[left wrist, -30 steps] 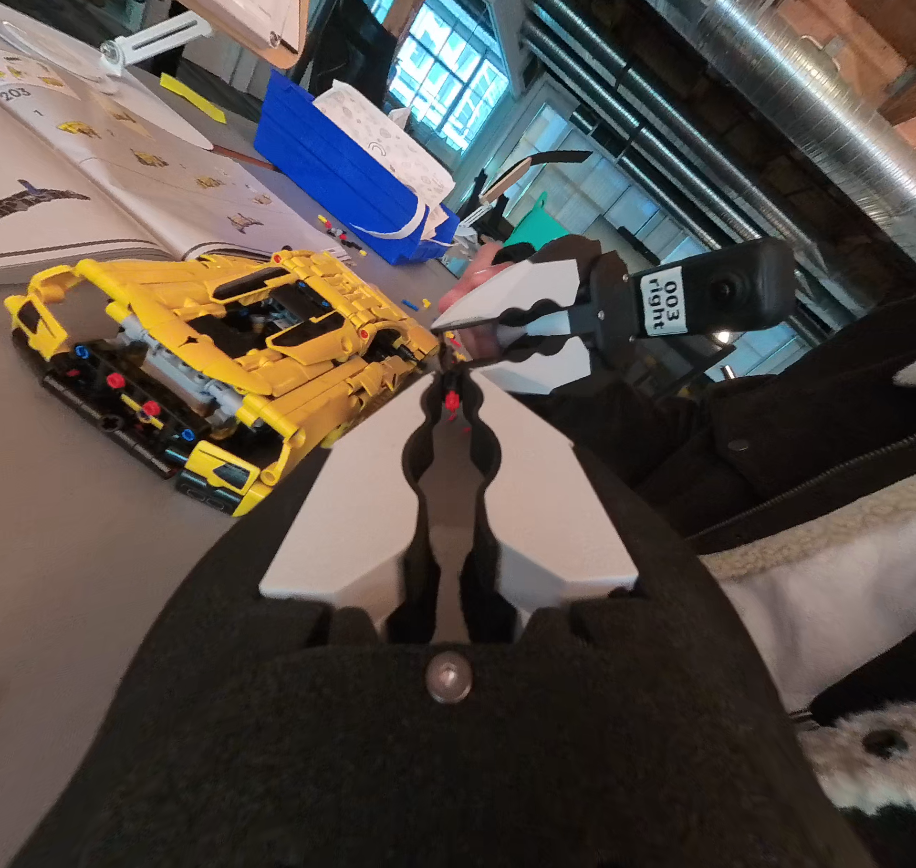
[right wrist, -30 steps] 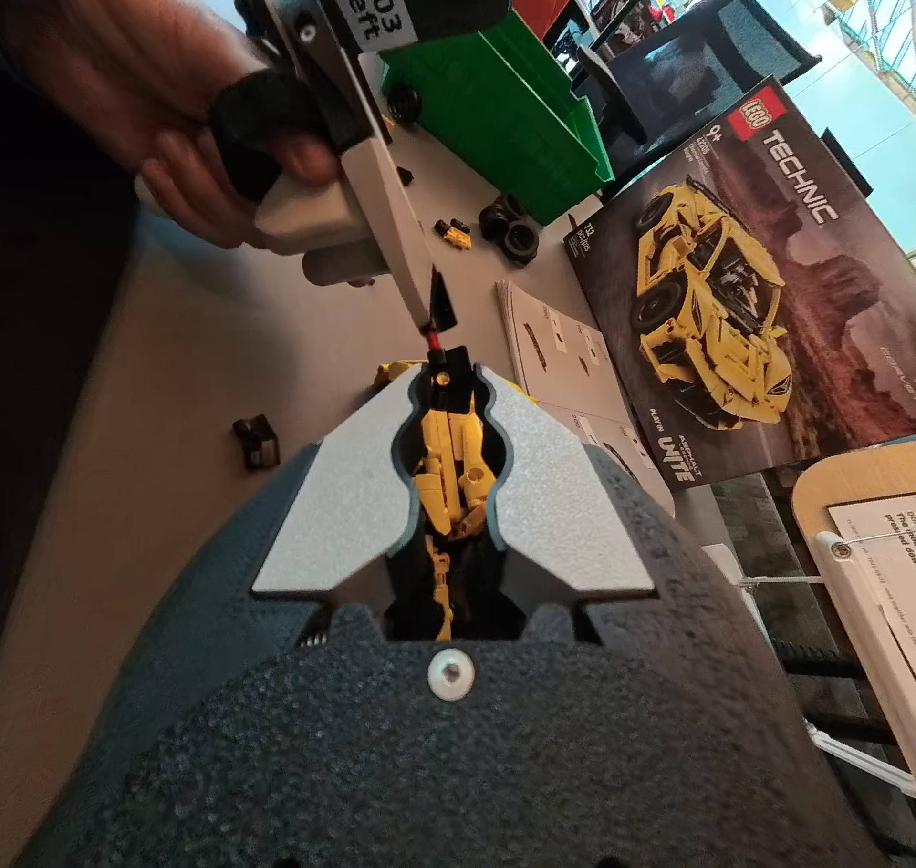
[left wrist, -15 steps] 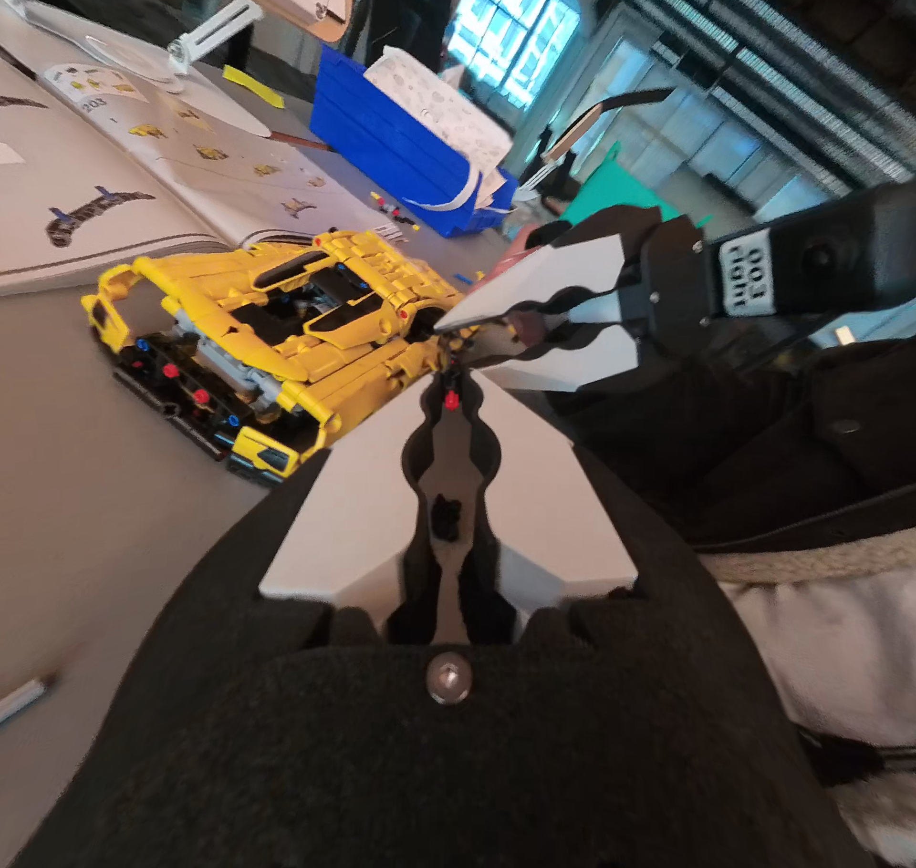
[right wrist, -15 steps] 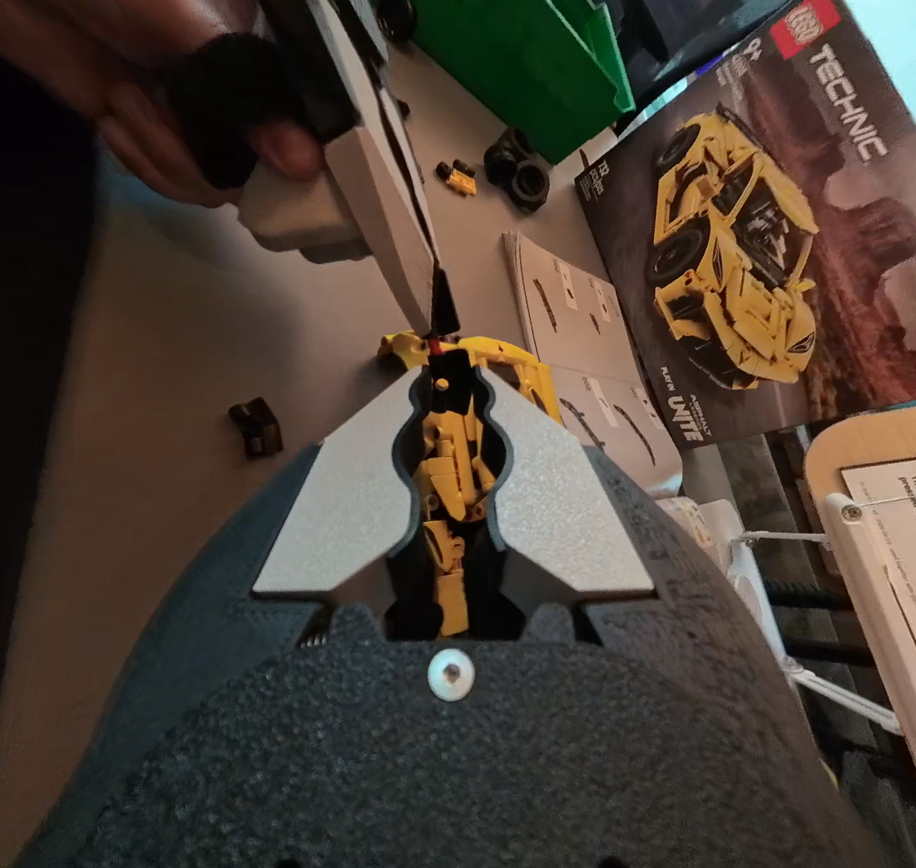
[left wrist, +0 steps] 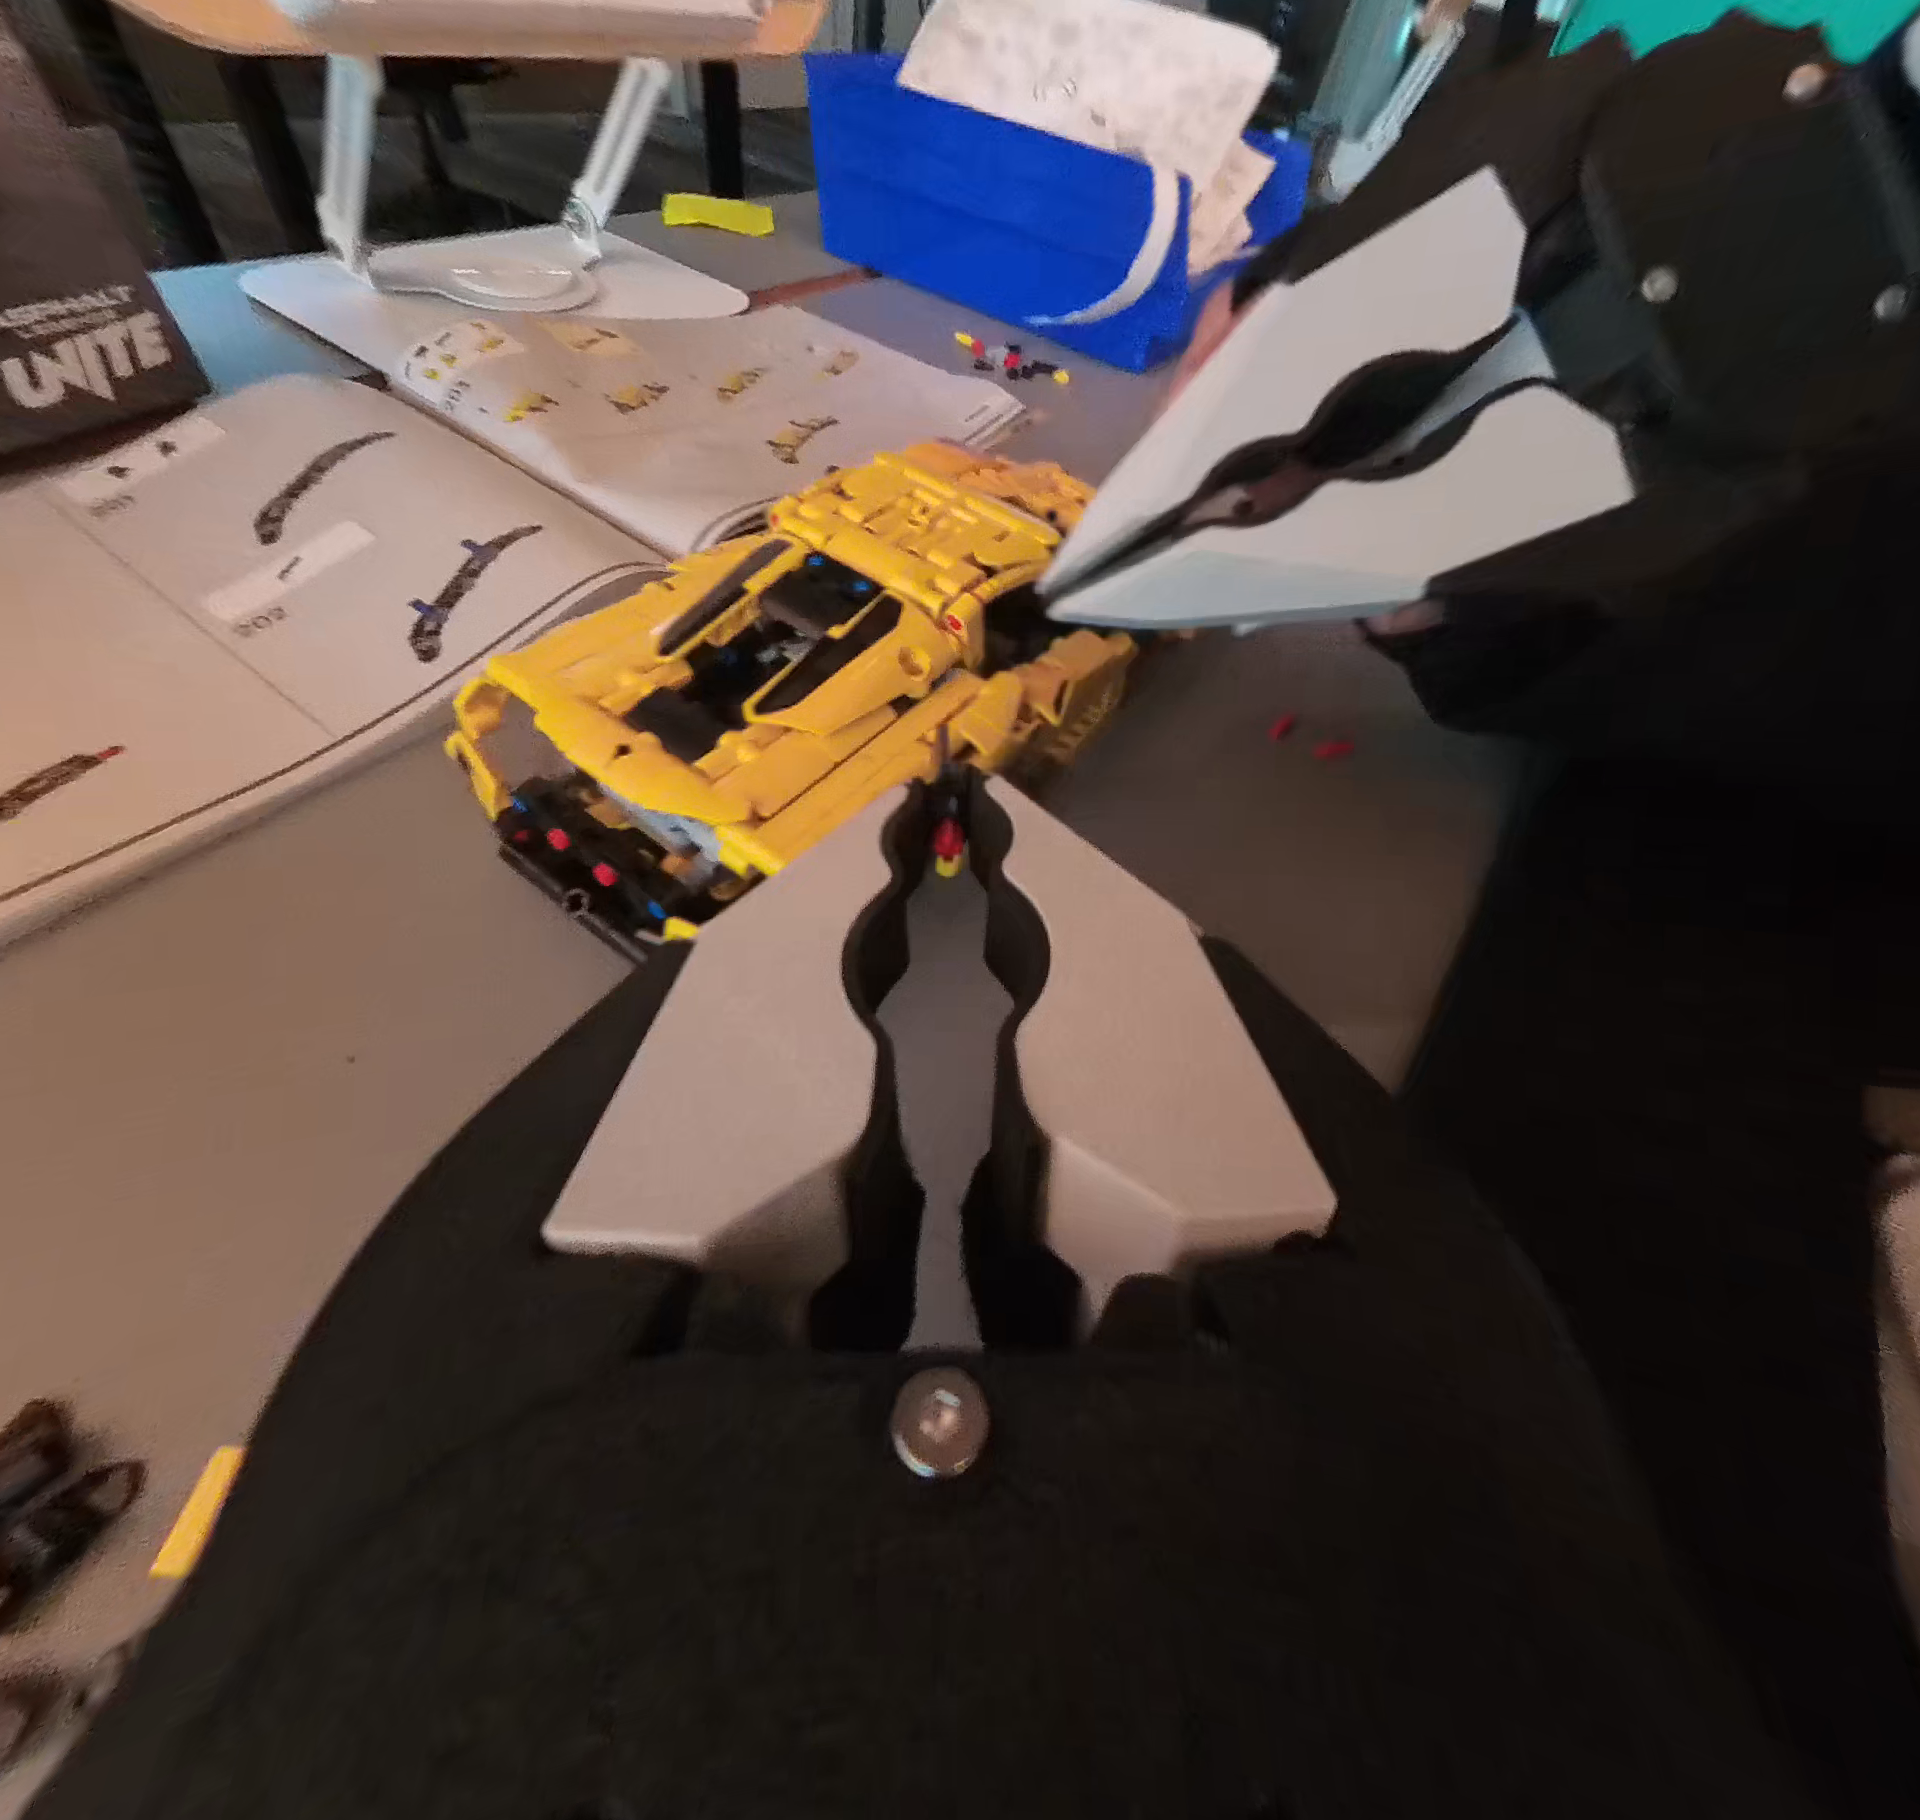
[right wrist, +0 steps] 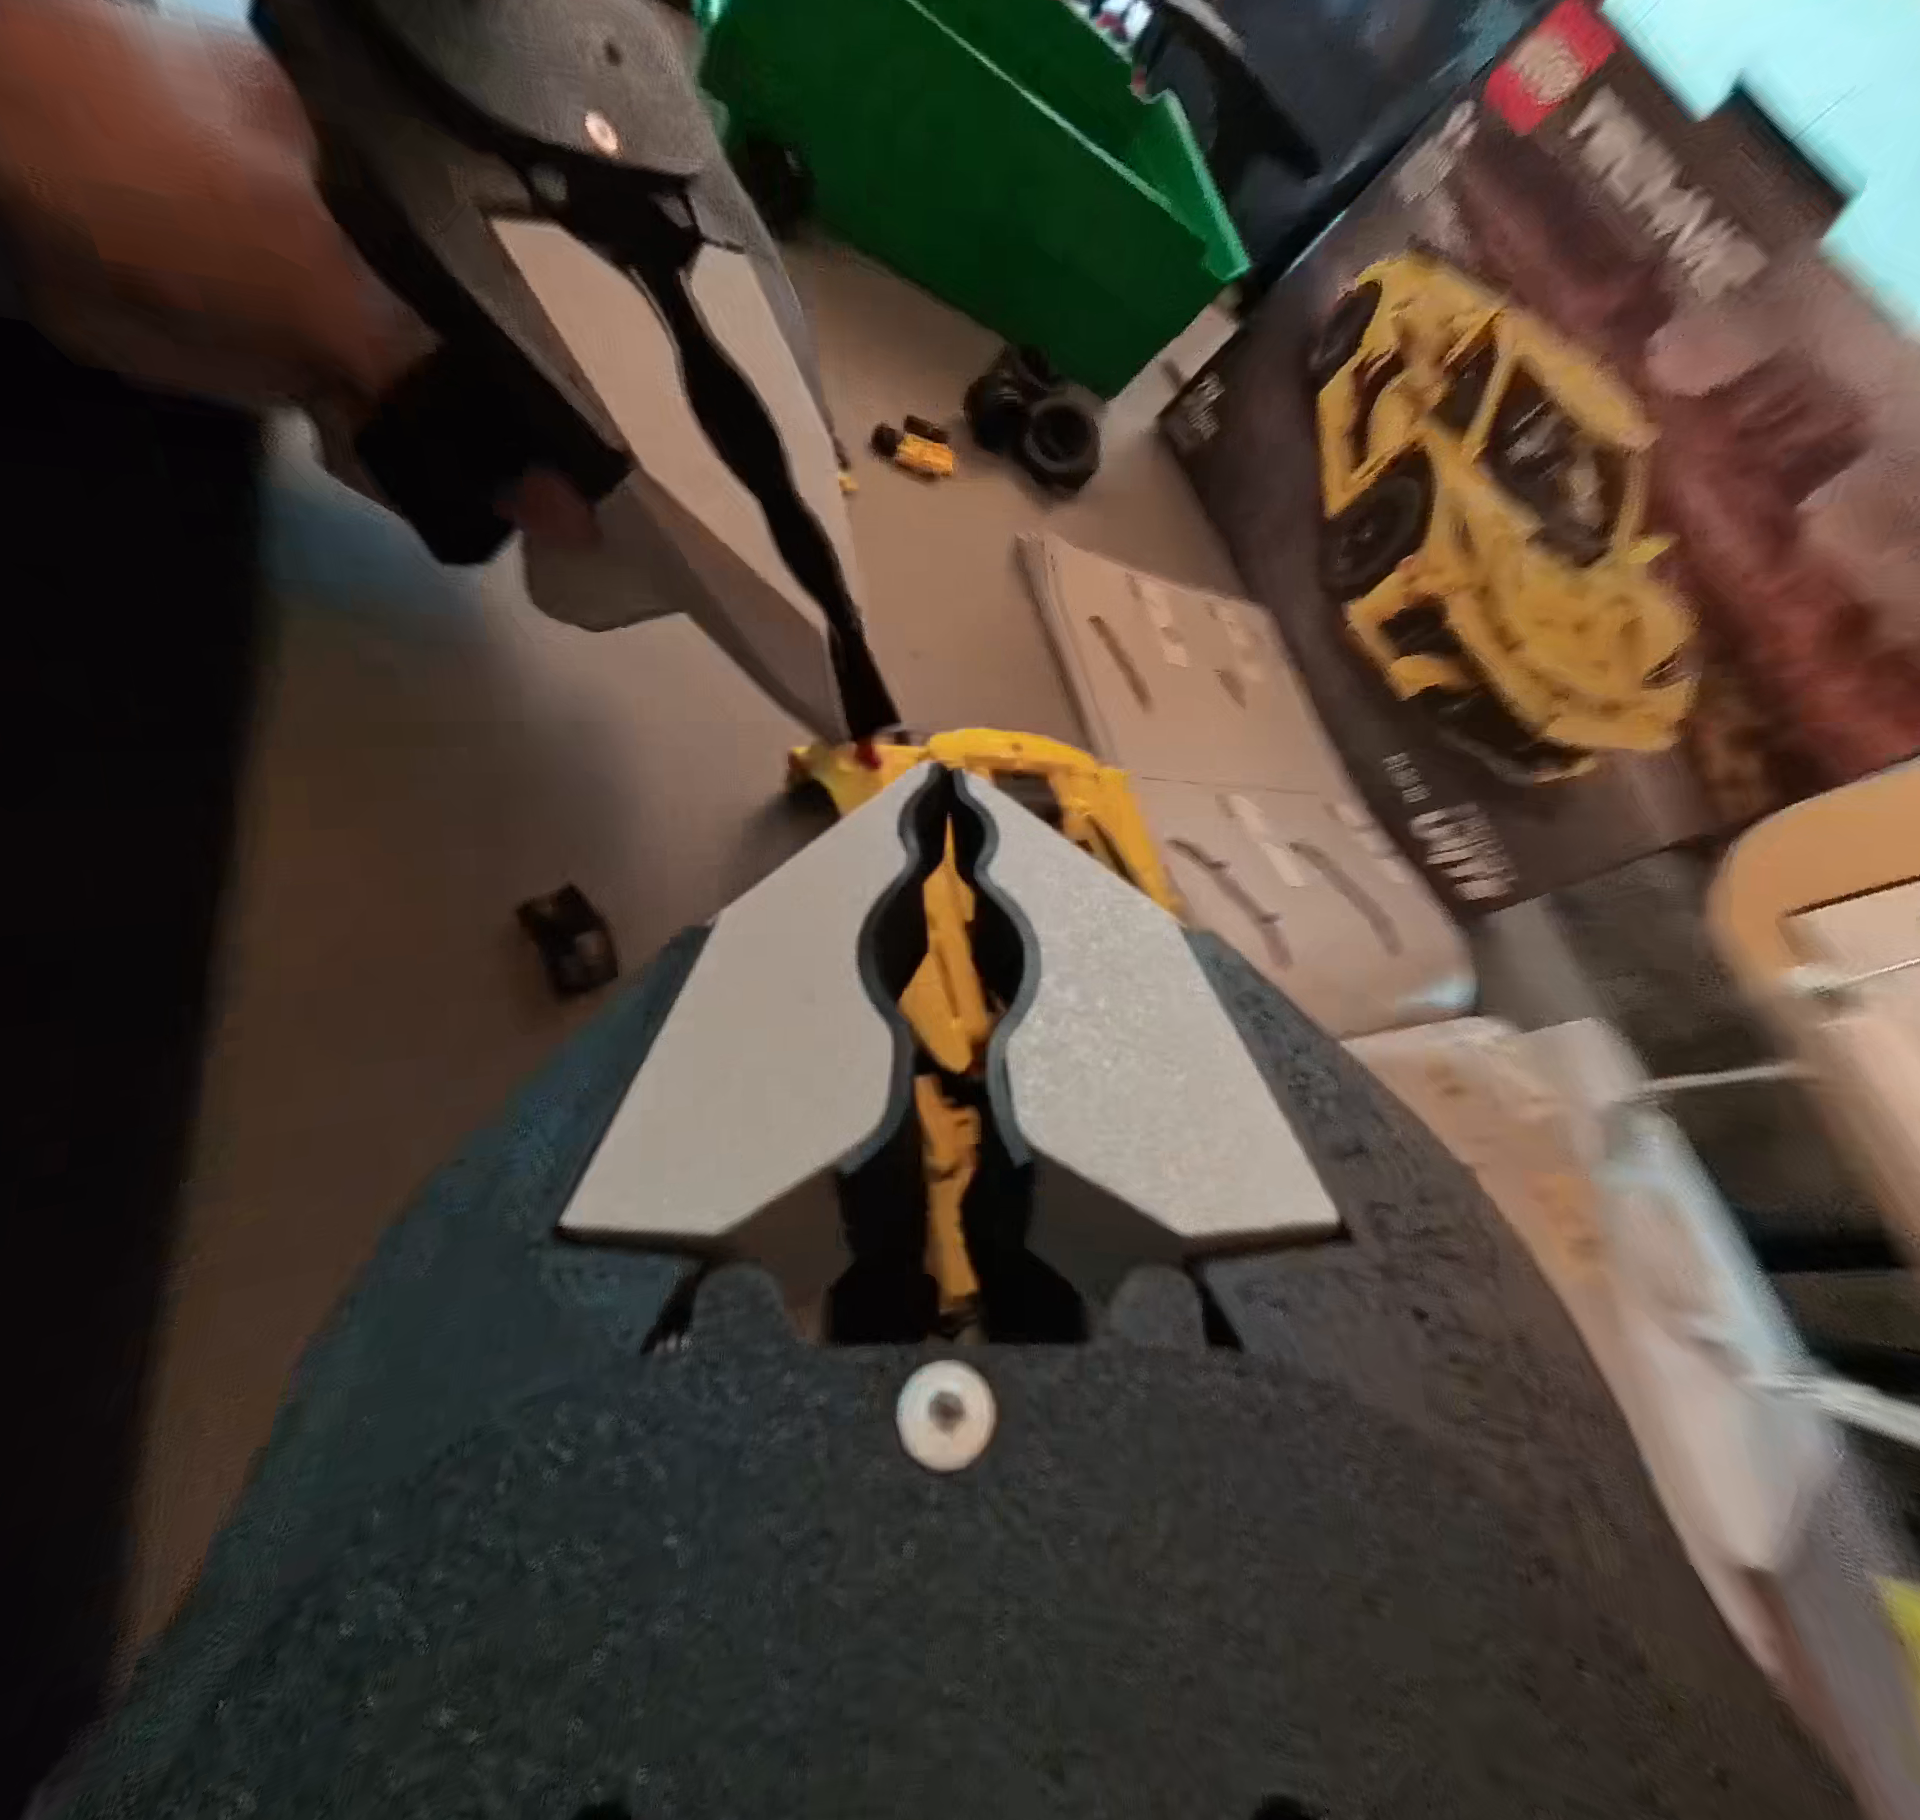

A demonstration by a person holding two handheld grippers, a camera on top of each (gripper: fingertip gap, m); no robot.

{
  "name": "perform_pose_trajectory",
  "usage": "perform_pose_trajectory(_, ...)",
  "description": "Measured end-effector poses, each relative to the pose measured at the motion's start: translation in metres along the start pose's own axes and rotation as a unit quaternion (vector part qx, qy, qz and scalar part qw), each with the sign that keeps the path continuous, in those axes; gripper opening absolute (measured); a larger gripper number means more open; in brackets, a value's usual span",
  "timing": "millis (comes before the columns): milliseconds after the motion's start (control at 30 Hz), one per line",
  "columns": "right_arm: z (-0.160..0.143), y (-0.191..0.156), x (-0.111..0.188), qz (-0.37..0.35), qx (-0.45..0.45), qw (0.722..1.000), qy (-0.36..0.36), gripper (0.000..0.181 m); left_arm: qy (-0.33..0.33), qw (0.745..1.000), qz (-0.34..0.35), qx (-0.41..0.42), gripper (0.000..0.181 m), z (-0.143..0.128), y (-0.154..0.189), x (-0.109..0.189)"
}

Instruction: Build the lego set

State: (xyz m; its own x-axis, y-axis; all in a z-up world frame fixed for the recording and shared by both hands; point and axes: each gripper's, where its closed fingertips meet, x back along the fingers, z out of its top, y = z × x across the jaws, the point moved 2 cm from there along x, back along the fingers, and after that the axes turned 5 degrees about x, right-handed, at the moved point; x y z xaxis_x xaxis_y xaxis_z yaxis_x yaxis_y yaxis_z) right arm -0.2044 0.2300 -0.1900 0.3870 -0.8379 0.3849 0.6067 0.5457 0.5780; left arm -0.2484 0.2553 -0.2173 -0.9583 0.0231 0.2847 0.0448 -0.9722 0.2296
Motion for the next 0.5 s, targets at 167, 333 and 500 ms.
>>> perform_pose_trajectory(167, -0.034, 0.008, 0.006, 0.081, -0.140, 0.986, -0.027, 0.004, 0.002, 0.999, -0.024, 0.034, 0.007, 0.000, -0.001, 0.001)
perform_pose_trajectory(333, -0.069, -0.019, 0.046, 0.175, -0.183, 0.960, -0.119, 0.012, 0.001, 0.998, -0.041, 0.049, 0.007, -0.002, 0.002, 0.001)
perform_pose_trajectory(500, -0.093, -0.072, 0.096, 0.205, -0.203, 0.941, -0.178, 0.019, -0.017, 0.998, -0.049, 0.040, 0.007, -0.007, 0.008, -0.005)
